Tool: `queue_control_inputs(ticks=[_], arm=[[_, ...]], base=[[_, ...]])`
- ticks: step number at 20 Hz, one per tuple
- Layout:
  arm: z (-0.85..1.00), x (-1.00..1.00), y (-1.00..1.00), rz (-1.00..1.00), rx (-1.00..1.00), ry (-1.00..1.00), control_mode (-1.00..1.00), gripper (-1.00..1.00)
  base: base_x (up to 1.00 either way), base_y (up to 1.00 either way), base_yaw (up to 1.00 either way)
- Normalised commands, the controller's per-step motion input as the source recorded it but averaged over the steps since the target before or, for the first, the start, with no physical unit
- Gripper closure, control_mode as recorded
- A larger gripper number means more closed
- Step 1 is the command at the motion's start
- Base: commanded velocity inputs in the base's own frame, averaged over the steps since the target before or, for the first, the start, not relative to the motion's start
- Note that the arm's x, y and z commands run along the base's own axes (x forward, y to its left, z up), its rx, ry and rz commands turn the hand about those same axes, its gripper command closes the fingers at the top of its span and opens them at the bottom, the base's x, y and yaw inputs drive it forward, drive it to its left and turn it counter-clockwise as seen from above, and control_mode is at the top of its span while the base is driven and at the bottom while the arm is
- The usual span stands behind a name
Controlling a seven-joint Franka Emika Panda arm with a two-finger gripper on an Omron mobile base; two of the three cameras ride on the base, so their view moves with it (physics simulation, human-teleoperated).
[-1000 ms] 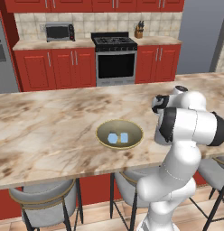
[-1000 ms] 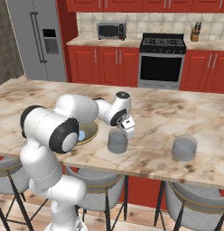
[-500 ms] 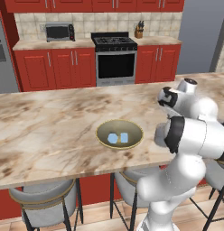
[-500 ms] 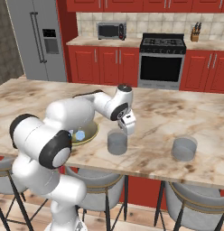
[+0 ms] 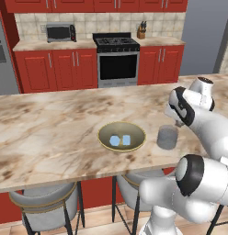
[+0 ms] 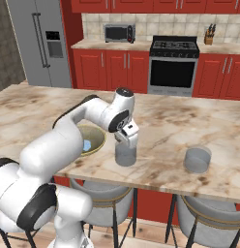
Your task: There are four ice cubes in the ice bowl. Place two ice cubes in each glass of water.
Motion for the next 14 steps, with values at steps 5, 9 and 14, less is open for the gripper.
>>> queue_control_inputs(ticks=[5,9,14], arm=[[0.43,-0.16,0.68,0.21,-0.03,0.02,-1.0,1.0],[0.11,-0.03,0.53,0.17,0.0,-0.07,-1.0,1.0],[0.0,0.0,0.64,0.16,0.0,-0.04,-1.0,1.0]], base=[[0.0,0.0,0.0],[0.0,0.0,0.0],[0.0,0.0,0.0]])
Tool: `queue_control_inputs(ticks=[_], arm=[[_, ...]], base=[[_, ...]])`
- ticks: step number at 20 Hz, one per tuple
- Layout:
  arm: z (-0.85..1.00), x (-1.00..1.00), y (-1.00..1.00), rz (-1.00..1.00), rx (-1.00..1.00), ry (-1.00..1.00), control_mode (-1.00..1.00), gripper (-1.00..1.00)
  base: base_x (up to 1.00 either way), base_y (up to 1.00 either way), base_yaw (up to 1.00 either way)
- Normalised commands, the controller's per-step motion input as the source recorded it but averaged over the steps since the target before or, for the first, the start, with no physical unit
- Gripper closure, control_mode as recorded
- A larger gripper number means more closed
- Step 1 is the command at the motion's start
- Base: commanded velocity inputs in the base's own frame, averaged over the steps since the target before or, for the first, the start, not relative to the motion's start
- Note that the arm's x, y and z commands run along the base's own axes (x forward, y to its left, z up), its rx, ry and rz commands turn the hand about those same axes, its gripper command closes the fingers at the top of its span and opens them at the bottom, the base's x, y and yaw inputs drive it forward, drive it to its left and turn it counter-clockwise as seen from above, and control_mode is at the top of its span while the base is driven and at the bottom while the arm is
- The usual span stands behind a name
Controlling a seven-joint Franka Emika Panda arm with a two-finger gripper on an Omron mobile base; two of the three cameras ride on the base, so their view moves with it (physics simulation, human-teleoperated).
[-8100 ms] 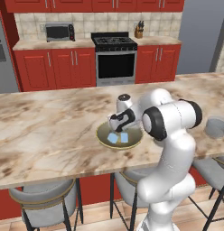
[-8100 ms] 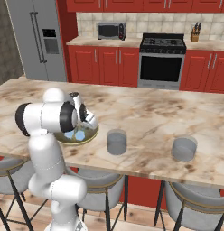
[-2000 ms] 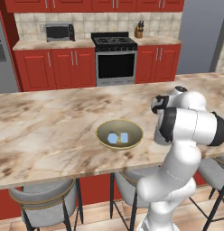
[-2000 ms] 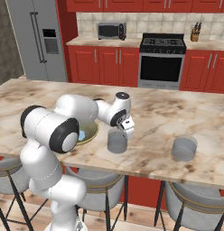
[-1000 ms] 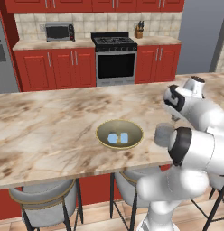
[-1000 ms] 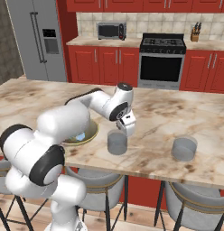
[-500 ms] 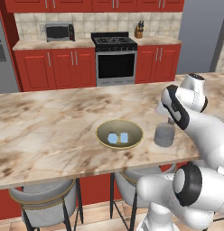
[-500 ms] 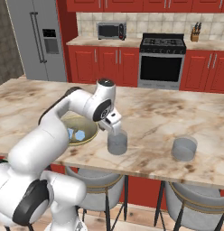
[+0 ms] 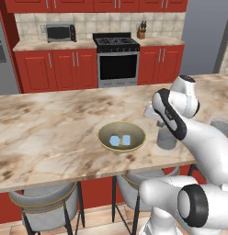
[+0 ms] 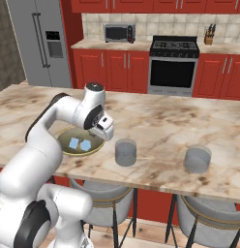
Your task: There are four ice cubes in the ice bowl. Place two ice cubes in each glass of water.
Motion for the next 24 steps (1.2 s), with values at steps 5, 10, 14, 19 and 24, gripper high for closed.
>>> queue_control_inputs(ticks=[5,10,14,19,24], arm=[[0.0,0.0,0.66,0.21,0.0,0.01,-1.0,1.0],[-0.01,0.0,0.38,0.25,-0.02,0.03,-1.0,1.0],[-0.01,0.08,0.41,0.03,0.0,-0.04,-1.0,1.0],[0.0,0.11,0.53,0.0,-0.01,-0.02,-1.0,-1.0],[-0.06,0.09,0.24,0.0,0.0,0.0,-1.0,-1.0]], base=[[0.0,0.0,0.0],[0.0,0.0,0.0],[0.0,0.0,0.0],[0.0,0.0,0.0],[0.0,0.0,0.0]])
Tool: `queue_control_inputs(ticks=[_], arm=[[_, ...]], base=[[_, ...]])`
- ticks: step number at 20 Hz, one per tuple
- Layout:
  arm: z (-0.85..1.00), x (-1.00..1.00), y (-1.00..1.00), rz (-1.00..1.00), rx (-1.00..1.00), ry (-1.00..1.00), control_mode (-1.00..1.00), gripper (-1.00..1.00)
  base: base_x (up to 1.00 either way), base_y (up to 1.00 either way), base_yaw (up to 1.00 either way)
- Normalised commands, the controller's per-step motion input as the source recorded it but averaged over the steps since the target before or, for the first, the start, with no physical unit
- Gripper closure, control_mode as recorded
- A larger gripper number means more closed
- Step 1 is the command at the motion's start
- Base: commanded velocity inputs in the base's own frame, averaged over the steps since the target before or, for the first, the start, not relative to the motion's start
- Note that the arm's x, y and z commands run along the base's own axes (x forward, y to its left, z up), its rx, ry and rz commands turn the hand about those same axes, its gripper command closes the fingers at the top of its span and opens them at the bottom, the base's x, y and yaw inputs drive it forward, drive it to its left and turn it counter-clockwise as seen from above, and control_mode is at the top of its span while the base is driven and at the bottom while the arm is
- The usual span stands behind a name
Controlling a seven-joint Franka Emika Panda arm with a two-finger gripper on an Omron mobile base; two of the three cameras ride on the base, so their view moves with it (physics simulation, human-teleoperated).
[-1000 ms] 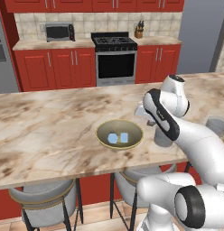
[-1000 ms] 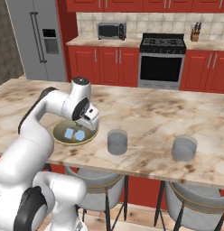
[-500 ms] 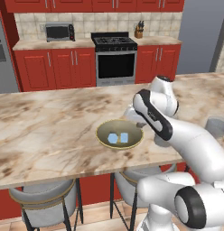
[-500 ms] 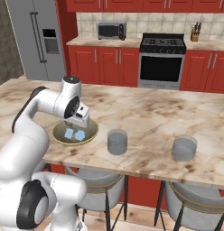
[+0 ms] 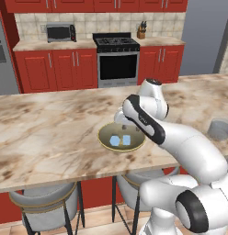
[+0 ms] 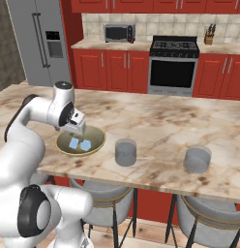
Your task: There are four ice cubes in the ice bowl. Place two ice cubes in each glass of water.
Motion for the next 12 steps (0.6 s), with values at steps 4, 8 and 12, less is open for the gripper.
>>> queue_control_inputs(ticks=[4,8,12], arm=[[-0.13,0.18,0.11,0.0,0.0,0.0,-1.0,-1.0],[-0.23,0.28,0.02,0.0,0.0,0.0,-1.0,-1.0],[-0.29,0.28,0.0,0.01,0.0,0.0,-1.0,-1.0]], base=[[0.0,0.0,0.0],[0.0,0.0,0.0],[0.0,0.0,0.0]])
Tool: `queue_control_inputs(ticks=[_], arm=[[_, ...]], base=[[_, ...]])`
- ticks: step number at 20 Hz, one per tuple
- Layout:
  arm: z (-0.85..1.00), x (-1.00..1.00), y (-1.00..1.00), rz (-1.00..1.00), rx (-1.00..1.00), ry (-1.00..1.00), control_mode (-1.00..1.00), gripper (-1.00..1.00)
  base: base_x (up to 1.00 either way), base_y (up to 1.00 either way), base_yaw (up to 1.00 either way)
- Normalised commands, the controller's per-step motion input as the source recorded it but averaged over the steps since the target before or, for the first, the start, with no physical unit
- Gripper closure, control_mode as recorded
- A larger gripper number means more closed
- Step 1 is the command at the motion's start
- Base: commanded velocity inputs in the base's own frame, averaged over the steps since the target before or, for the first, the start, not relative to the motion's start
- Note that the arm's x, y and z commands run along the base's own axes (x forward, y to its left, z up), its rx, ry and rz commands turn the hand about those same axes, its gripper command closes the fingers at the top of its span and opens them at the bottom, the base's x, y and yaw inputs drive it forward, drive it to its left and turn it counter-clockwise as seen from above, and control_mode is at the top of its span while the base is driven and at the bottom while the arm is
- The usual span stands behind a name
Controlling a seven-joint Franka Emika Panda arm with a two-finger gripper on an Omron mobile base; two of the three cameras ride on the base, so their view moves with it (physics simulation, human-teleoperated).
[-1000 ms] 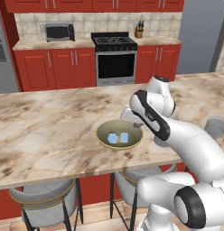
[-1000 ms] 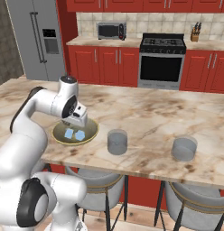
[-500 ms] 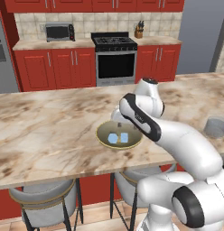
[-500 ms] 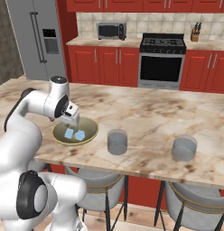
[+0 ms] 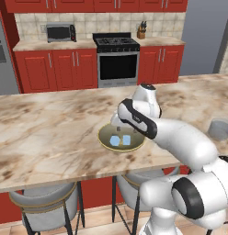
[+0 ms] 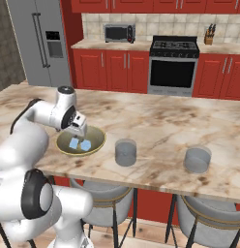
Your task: There are four ice cubes in the ice bowl. Place two ice cubes in each glass of water.
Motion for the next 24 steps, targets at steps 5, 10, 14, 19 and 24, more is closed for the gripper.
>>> queue_control_inputs(ticks=[5,10,14,19,24], arm=[[-0.27,0.31,0.0,0.04,0.0,0.0,-1.0,-1.0],[-0.24,0.43,0.0,0.06,0.0,0.0,-1.0,-1.0],[-0.28,0.43,0.0,0.05,0.0,0.01,-1.0,-1.0],[-0.35,0.43,0.01,0.05,0.0,0.05,-1.0,-1.0],[-0.33,0.41,0.04,0.05,0.0,0.08,-1.0,-1.0]], base=[[0.0,0.0,0.0],[0.0,0.0,0.0],[0.0,0.0,0.0],[0.0,0.0,0.0],[0.0,0.0,0.0]])
